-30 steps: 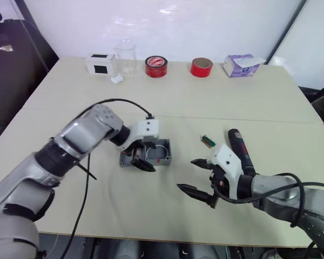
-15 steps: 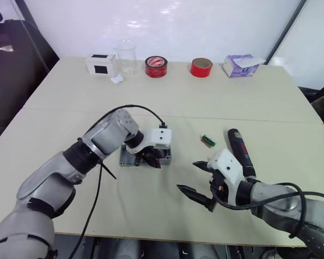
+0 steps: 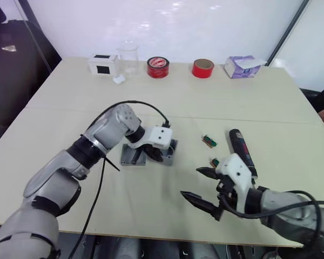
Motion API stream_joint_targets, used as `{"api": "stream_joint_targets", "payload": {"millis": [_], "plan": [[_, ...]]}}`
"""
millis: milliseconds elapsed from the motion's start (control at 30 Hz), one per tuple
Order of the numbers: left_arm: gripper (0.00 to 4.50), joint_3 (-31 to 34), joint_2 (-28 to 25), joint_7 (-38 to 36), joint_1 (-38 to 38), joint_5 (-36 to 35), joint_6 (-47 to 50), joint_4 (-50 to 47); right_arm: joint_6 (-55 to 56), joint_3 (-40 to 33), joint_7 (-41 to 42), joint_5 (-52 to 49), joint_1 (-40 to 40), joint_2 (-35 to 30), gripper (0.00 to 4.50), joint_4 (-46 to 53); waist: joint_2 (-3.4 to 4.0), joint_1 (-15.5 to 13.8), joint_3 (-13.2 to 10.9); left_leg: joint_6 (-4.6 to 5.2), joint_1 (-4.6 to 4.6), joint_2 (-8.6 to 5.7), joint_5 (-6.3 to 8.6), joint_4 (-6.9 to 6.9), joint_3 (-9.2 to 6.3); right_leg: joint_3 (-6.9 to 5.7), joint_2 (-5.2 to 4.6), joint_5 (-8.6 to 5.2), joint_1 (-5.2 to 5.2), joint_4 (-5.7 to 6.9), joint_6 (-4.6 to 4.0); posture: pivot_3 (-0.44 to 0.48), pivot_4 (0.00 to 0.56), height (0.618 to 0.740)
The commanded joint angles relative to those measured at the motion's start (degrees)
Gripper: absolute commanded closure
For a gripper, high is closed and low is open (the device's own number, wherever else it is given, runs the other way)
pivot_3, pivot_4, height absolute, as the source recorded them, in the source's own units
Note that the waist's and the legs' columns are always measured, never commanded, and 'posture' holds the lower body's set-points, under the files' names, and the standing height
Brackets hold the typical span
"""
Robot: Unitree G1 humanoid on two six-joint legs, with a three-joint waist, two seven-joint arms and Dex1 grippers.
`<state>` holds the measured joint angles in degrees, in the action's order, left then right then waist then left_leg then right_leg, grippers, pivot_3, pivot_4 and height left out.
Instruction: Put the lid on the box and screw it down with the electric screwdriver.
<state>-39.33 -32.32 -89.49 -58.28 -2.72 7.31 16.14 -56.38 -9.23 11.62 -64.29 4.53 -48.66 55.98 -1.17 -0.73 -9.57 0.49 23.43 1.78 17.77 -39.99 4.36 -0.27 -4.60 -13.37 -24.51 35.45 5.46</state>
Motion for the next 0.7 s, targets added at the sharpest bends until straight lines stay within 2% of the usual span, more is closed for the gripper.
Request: {"api": "stream_joint_targets", "payload": {"millis": [33,167,333,467,567,700], "plan": [[4.44,-4.16,-3.91,-3.01,-3.36,-7.02,-11.13,-0.92,1.6,-2.74,0.51,-2.62,0.92,-1.44,0.0,1.59,0.0,0.1,0.0,0.0,-0.01,0.02,0.0,0.0,0.0,0.0,0.01,0.0,0.0,0.01,0.0,0.0,0.15,0.74],[4.44,-11.71,-5.72,-3.01,-6.18,-9.5,-18.51,0.7,2.05,-2.89,-0.73,-3.7,0.96,-2.4,0.0,1.24,0.02,-0.04,0.01,0.01,-0.04,0.02,0.01,0.0,-0.02,0.01,0.03,0.0,-0.01,0.09,0.0,0.0,0.15,0.74],[4.44,-16.37,-3.44,-3.01,-7.93,-9.25,-25.72,5.83,2.58,-3.06,-4.3,-5.94,1.54,-2.68,0.0,2.17,0.01,-0.08,0.0,0.01,-0.02,-0.02,0.01,-0.06,0.0,0.03,0.0,0.0,0.02,0.06,0.01,0.0,0.15,0.74],[3.29,-16.98,-2.11,-3.01,-8.56,-10.11,-26.06,7.3,3.32,-3.63,-5.53,-6.99,2.62,-3.64,0.0,2.39,0.0,-0.03,0.0,0.02,-0.01,-0.02,0.01,-0.07,-0.01,0.03,0.01,0.01,0.02,0.06,0.02,0.0,0.15,0.74],[2.24,-13.77,-2.05,-3.01,-9.19,-10.76,-21.48,7.14,3.66,-3.22,-5.99,-7.74,2.18,-4.32,0.0,2.28,0.01,0.0,0.0,0.03,-0.02,-0.02,0.02,-0.06,-0.01,0.04,0.01,0.01,0.02,0.06,0.02,0.0,0.15,0.74],[2.24,-7.73,-9.97,-3.01,-12.39,-21.01,-4.52,1.07,4.97,-3.48,-4.84,-12.12,-1.18,-5.95,0.0,1.44,0.0,0.56,-0.02,0.03,-0.02,0.05,0.02,-0.06,-0.03,0.05,0.07,0.03,-0.02,0.1,0.07,0.0,0.15,0.74]]}}
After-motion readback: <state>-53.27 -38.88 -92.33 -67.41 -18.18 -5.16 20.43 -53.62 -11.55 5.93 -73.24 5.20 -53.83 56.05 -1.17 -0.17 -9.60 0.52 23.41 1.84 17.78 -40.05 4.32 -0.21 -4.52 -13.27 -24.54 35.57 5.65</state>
